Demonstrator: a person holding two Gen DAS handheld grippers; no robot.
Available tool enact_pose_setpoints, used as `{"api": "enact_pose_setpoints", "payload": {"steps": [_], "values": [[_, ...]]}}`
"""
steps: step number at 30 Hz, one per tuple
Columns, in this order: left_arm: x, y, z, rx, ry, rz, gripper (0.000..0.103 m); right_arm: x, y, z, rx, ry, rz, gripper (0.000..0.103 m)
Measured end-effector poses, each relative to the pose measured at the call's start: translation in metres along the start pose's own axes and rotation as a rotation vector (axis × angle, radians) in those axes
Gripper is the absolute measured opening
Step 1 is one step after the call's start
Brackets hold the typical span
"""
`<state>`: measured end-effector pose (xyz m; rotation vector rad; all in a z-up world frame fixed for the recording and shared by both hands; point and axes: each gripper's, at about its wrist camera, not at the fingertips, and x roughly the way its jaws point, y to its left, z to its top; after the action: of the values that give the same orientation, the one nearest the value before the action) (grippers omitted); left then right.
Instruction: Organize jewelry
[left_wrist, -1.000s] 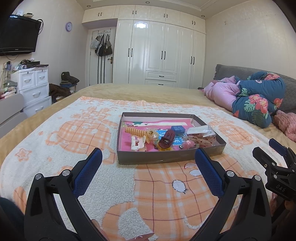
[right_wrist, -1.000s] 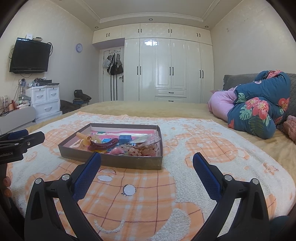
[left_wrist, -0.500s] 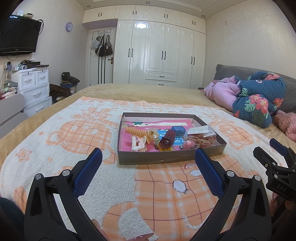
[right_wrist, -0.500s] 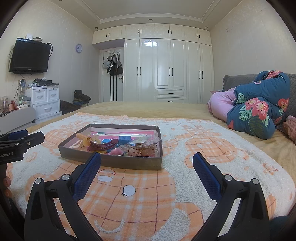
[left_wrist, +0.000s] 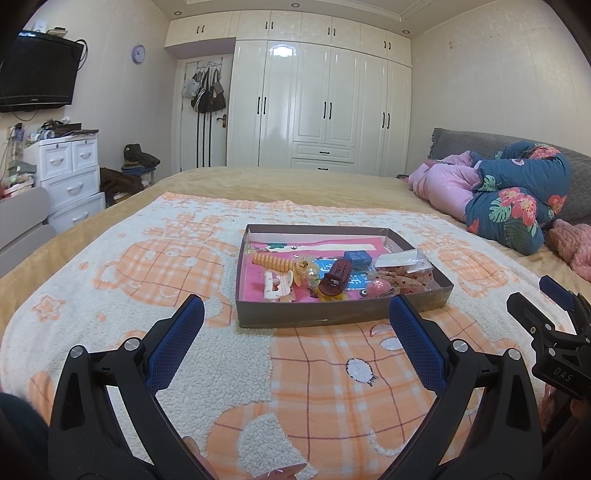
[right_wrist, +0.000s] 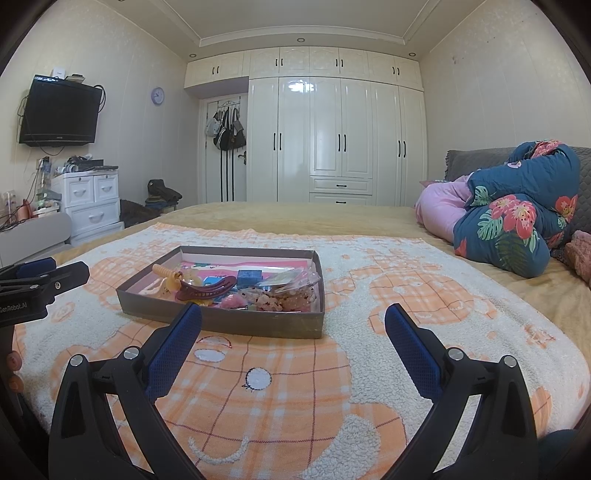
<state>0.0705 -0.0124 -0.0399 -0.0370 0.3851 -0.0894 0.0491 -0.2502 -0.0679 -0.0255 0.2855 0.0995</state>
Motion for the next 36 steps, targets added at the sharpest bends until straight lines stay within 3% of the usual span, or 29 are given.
{"api": "enact_pose_setpoints", "payload": {"steps": [36], "values": [[0.0018,0.0031,-0.0025,-0.007,0.018,0.004,0.092,0.0014,-0.0047,-0.0020,0.007,0.011,-0.018,0.097]]}}
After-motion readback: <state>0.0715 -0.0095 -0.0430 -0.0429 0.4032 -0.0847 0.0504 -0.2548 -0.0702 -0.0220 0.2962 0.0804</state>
